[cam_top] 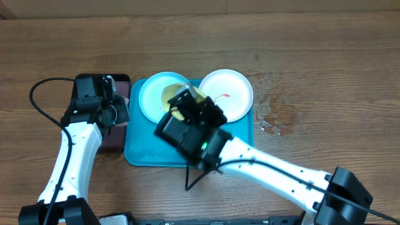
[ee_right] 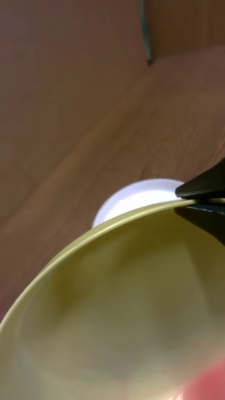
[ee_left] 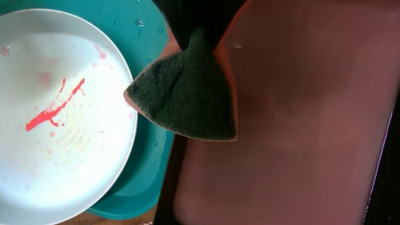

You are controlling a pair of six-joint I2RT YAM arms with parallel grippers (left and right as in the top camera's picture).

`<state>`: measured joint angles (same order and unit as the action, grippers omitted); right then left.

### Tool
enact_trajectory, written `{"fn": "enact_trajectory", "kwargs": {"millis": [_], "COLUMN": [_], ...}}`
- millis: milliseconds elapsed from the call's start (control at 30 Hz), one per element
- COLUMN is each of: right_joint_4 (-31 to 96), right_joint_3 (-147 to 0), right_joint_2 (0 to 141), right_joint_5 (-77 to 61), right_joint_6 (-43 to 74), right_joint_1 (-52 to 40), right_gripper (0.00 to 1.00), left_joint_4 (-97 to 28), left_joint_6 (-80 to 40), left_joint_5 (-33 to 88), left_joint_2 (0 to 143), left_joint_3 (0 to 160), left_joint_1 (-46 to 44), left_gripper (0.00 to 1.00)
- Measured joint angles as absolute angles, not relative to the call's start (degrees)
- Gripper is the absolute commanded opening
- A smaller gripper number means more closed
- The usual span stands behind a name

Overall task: Clean dirty plates on tray and stack at the side
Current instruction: 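Lift the yellow plate with the right gripper and place it right of tray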

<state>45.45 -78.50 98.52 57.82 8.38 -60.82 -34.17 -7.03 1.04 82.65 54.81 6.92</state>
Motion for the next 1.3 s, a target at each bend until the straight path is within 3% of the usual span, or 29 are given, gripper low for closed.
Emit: {"fn": "enact_trajectory", "kwargs": {"millis": [300, 667, 967, 1300], "right_joint_4": [44.07, 43.53, 45.41, 48.10], "right_joint_3": [-78.50, -78.54, -78.56, -78.78], "right_joint_2": [98.52, 98.52, 96.97, 93.01], "right_joint_5": [70.74, 69.19, 47.40, 16.51], "right_joint_6": [9.28, 11.25, 22.20, 27.42], "right_joint_1": [-66.13, -64.69, -46.59, -13.78], "right_gripper": [0.04, 0.04, 0.04, 0.04], "left_joint_4": [-34.17, -34.17, -34.24, -34.24], "left_joint_6": [-7.03, -7.03, -7.03, -7.03], "left_joint_5": [1.04, 1.06, 1.06, 1.06], "left_joint_2": [82.65, 82.65, 82.65, 82.65], "left_joint_3": [54.81, 54.81, 54.81, 54.81], "left_joint_1": [6.92, 6.92, 6.92, 6.92], "left_gripper": [0.04, 0.04, 0.04, 0.04]}}
